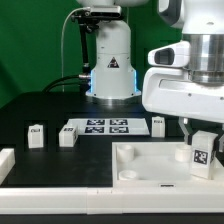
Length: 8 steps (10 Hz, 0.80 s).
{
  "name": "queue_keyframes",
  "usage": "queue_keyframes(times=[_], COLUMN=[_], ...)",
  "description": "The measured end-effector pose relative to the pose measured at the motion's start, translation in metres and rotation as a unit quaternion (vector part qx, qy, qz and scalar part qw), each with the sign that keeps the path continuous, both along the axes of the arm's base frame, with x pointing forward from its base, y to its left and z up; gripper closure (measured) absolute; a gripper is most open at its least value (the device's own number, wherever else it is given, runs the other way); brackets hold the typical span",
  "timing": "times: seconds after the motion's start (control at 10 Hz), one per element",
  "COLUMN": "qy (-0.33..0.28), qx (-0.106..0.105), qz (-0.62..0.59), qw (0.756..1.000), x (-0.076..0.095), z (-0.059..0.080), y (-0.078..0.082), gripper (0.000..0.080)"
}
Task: Assemble one leg
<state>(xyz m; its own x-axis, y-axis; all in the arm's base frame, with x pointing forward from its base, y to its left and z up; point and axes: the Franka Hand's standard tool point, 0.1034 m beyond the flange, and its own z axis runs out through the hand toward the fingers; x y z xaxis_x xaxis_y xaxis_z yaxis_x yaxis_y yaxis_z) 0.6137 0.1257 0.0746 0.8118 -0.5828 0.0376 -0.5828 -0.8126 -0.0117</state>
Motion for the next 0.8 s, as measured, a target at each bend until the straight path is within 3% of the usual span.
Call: queue_keyframes(times=[0.2, 0.6, 0.8], qy=[-0.005, -0.005, -0.004], qx=[-0.007, 0.007, 0.007], qz=[-0.12, -0.275, -0.253], qw=[0.993, 0.961, 0.967], x=[-0.0001, 0.0004, 0.0003], z=[-0.0002, -0.0005, -0.0006], y=[0.0019, 0.001, 0.0014], gripper=[0.0509, 0.0508, 0.0262])
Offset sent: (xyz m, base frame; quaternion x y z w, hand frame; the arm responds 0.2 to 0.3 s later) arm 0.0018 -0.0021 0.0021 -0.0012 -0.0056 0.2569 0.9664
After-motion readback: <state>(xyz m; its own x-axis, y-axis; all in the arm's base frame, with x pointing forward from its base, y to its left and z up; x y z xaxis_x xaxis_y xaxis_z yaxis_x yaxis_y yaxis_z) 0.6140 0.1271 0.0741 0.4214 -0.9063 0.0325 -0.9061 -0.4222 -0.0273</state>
